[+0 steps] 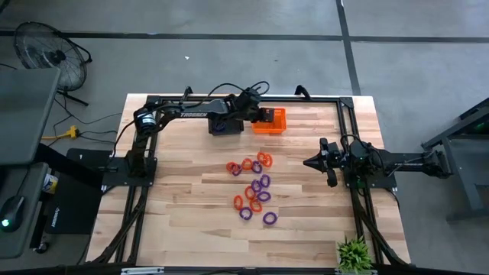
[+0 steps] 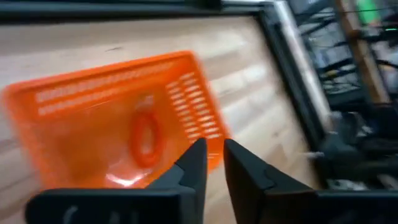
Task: Sort spring keychains
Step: Put the orange spring keychain into the orange bin
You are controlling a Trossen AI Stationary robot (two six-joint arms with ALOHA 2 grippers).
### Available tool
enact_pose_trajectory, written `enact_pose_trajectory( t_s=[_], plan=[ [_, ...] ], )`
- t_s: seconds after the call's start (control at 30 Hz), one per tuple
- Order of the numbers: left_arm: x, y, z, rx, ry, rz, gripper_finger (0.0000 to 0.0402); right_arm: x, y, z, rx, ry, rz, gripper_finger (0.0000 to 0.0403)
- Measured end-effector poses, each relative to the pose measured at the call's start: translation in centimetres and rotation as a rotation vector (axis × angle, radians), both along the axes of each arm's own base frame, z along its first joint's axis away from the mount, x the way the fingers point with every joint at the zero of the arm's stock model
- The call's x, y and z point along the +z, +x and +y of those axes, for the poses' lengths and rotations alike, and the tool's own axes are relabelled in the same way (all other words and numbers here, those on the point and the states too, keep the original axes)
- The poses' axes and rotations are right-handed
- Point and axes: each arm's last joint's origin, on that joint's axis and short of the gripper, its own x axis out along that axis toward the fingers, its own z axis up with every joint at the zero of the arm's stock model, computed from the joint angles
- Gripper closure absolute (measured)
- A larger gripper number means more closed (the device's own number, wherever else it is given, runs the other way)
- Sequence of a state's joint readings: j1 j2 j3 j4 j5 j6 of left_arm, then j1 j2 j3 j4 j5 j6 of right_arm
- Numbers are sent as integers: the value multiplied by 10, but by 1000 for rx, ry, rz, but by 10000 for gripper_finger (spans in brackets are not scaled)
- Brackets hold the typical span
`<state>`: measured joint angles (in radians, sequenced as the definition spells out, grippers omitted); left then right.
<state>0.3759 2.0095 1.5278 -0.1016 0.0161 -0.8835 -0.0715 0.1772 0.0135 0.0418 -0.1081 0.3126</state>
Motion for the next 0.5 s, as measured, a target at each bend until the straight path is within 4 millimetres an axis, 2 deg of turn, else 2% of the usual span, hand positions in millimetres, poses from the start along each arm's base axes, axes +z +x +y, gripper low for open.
enact_pose_trajectory(
  t_s=[0.17,0.5],
  plan=[
    [12,-1,-16,-81,35,14,397,0,0,0,0,0,0,392],
    [31,-26,-58,-185,128,298,400,0,0,0,0,0,0,392]
  ],
)
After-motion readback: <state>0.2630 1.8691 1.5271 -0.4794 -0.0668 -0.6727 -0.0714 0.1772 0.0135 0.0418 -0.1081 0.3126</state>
